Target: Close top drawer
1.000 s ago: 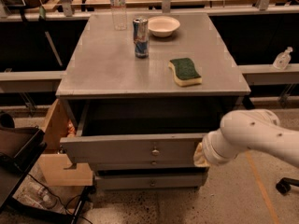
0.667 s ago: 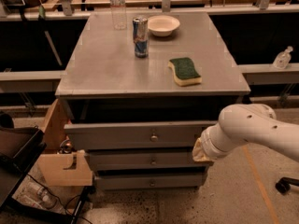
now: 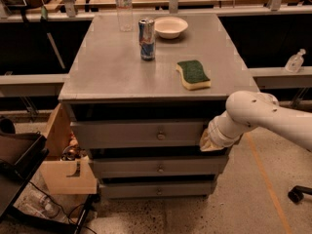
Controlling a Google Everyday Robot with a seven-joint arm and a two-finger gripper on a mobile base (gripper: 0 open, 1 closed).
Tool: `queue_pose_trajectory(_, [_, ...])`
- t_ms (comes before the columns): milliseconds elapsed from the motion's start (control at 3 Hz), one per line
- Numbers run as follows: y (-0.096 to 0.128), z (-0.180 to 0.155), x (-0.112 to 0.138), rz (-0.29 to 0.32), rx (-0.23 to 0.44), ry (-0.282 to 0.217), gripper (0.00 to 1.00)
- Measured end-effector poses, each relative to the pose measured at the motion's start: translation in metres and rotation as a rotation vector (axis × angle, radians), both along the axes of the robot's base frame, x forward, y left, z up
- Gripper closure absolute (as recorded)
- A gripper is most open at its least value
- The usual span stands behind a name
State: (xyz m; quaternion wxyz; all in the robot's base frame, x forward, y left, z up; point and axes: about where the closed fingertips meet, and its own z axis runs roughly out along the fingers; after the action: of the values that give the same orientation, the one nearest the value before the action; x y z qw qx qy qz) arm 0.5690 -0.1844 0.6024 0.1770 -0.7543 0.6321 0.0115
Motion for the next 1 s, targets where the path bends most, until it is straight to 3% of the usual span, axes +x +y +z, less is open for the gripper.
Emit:
queue_pose_trajectory(667, [-0.001, 0.015, -0.008, 0.011, -0.007, 0.002, 1.0])
queue_pose_trajectory(1000, [-0.021, 0.043, -0.022, 0.013, 0.038, 0.027, 1.0])
